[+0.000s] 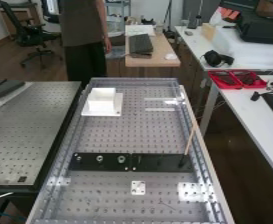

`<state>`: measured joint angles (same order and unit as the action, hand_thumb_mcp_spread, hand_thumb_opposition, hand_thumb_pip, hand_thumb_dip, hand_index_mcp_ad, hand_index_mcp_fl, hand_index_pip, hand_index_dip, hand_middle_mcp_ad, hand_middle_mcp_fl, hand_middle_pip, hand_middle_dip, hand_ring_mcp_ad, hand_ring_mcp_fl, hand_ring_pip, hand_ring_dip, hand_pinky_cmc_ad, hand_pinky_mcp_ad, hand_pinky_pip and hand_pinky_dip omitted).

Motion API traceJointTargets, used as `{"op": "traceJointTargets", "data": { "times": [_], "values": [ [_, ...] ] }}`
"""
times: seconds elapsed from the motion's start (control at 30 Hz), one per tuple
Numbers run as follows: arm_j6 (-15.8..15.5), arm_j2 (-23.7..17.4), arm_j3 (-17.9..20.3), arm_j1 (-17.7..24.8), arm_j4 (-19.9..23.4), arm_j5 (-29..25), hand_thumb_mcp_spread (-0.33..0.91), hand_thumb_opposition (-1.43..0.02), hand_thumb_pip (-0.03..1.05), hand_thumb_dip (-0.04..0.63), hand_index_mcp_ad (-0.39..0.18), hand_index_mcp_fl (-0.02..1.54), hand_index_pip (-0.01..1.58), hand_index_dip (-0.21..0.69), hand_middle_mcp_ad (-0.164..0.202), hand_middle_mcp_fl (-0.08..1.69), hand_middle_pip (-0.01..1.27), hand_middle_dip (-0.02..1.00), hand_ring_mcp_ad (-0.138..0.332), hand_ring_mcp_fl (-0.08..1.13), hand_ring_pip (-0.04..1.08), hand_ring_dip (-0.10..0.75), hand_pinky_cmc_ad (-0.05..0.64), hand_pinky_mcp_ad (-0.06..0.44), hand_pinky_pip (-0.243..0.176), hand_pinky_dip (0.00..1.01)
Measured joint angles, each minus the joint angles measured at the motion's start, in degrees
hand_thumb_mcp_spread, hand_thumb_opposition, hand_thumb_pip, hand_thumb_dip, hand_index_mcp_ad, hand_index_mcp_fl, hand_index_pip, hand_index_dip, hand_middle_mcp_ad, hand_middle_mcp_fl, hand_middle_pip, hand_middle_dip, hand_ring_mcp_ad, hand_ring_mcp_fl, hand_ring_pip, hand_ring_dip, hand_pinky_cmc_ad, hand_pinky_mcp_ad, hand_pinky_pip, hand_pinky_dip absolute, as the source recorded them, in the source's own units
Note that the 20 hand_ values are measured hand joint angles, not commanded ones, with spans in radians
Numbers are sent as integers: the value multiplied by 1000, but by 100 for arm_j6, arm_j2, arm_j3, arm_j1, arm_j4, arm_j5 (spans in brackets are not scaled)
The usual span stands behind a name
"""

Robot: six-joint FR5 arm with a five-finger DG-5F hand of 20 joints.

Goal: Grab the smaller nut and place it in the white container

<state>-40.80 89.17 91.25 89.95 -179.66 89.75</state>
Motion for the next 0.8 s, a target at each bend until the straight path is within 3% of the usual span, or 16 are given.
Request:
{"op": "traceJointTargets", "data": {
  "times": [0.17,0.23,0.33,0.43,0.53,0.63,0.8],
  "values": [
    [-2,-7,3,0,4,-2,21,-37,47,0,37,52,17,12,56,23,35,26,7,0,35,12,51,-24,-10,23],
    [6,-7,10,-2,8,-10,159,-188,169,21,38,51,21,33,54,38,58,33,3,-3,38,12,63,5,-12,51],
    [11,-6,14,-5,12,-11,211,-372,176,14,38,47,38,79,54,56,105,84,0,-3,73,12,141,86,-16,93],
    [8,-7,18,-5,24,-11,234,-501,199,17,40,49,56,112,58,58,126,113,26,0,87,14,222,131,-17,124],
    [10,-6,23,-5,38,-6,246,-557,197,17,35,49,59,145,58,54,120,129,59,-2,87,14,281,176,-44,152],
    [12,-5,25,-2,54,-5,265,-590,197,21,35,52,66,152,52,101,136,143,75,0,106,14,316,213,-42,169],
    [14,-3,29,1,63,-10,262,-602,201,17,37,54,72,164,82,99,147,157,86,0,106,12,351,213,-52,183]
  ]
}}
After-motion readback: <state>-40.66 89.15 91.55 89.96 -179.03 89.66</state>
